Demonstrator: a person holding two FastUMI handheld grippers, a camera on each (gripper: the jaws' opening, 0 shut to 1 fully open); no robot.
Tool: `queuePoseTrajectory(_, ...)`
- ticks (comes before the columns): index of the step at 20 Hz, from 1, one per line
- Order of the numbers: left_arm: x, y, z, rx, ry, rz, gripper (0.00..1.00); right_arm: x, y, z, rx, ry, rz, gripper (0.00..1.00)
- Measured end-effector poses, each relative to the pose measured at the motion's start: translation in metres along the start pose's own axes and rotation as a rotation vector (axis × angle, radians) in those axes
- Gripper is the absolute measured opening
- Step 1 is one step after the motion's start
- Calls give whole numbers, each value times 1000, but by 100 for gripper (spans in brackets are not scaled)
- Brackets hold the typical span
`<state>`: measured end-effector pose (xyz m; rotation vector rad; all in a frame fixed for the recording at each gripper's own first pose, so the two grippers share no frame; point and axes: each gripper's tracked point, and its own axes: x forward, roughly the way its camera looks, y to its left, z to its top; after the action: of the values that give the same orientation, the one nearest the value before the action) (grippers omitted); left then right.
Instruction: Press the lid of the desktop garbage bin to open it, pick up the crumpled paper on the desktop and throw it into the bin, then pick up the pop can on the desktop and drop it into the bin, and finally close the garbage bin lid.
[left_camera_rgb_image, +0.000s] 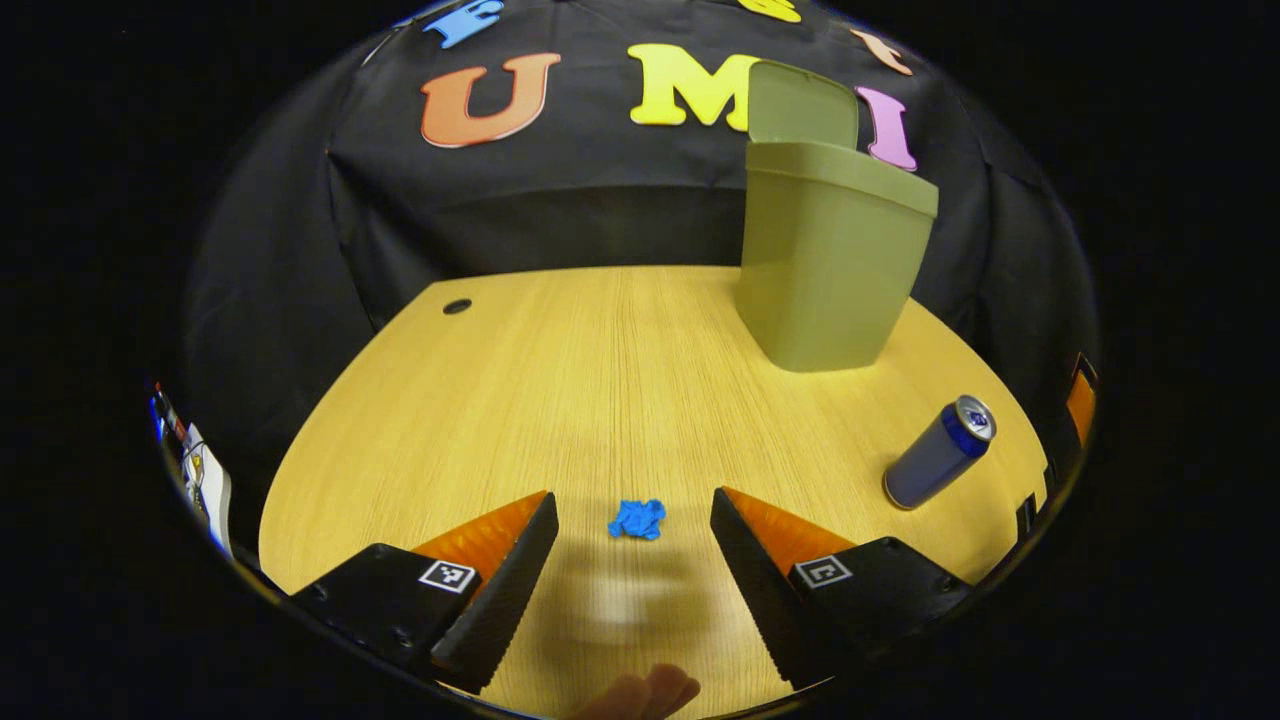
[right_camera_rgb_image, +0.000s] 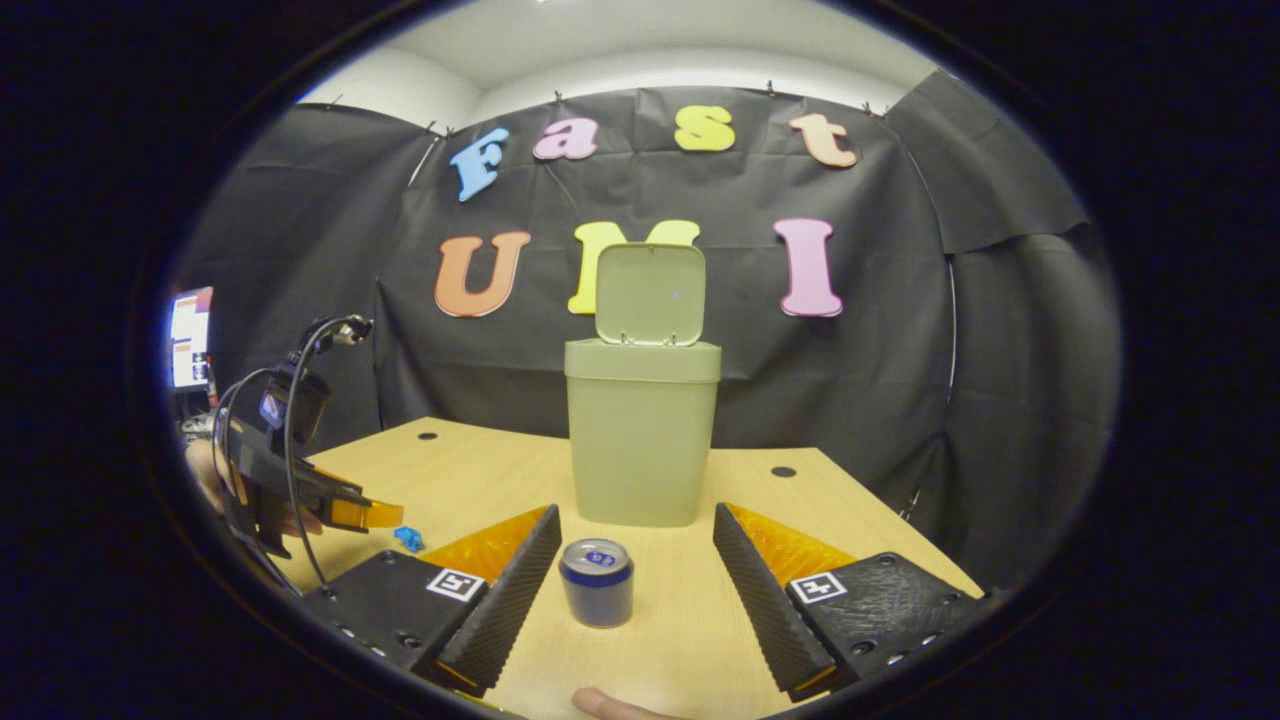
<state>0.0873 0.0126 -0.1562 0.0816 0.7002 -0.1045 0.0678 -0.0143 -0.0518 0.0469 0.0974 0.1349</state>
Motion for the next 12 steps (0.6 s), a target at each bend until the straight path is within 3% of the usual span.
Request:
queuePoseTrajectory(6, 27, -4, -13, 58, 194, -15, 99, 23, -2, -10, 21, 52, 24, 95)
queuePoseTrajectory(12, 40, 6, -21, 40, 263, -10, 94, 34, 1, -17, 28, 72, 51, 95)
